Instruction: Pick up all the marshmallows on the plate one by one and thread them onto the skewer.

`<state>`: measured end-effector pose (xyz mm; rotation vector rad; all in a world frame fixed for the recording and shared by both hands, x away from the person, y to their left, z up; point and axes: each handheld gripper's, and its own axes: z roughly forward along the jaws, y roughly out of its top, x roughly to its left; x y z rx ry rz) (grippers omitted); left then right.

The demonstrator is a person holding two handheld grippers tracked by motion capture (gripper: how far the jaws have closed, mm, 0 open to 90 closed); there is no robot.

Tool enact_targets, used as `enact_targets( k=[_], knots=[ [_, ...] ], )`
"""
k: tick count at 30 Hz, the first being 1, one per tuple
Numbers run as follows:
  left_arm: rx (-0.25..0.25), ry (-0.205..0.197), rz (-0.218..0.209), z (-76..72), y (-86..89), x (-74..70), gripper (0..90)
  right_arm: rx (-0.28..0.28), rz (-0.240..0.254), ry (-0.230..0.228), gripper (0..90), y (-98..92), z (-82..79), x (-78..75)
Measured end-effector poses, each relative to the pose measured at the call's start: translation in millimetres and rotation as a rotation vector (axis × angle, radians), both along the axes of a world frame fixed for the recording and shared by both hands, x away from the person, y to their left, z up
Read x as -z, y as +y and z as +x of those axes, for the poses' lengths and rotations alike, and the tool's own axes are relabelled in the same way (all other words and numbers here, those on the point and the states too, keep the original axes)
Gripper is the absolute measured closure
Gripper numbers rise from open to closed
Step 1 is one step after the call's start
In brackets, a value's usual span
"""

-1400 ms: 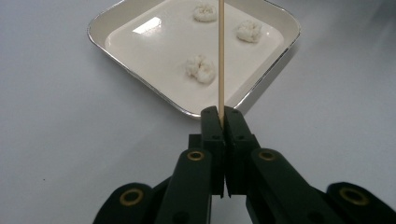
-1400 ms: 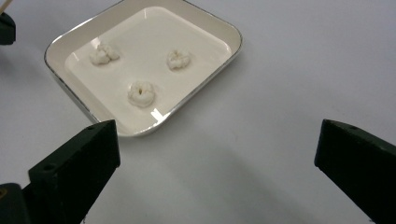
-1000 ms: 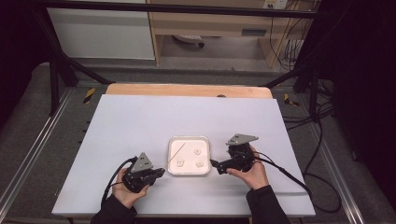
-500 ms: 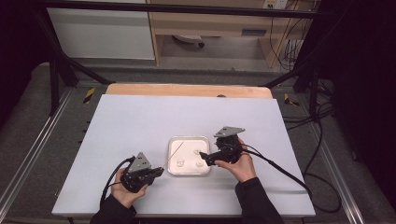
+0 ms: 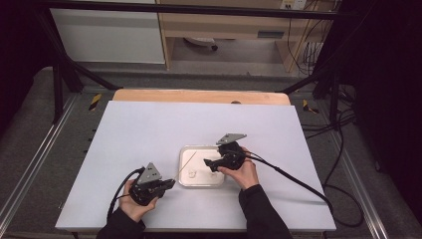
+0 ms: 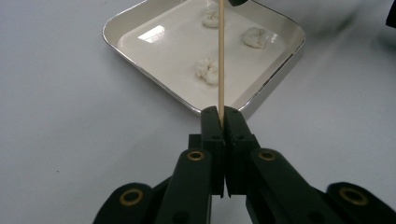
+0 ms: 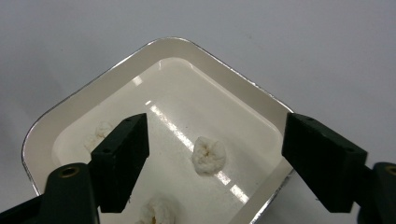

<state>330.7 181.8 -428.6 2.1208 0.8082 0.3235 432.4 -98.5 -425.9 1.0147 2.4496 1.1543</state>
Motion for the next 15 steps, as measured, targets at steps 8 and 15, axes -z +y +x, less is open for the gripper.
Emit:
enact_targets(
  k=[8, 15],
  knots=[
    [-0.002, -0.001, -0.005, -0.2, 0.1, -0.2, 88.4, -0.014, -0.022, 0.021, 40.5, 2.0, 6.2, 10.2],
    [-0.005, -0.005, -0.006, -0.4, -0.2, -0.1, 88.4, -0.028, -0.025, 0.039, 53.3, 4.0, 6.5, 15.7]
  ],
)
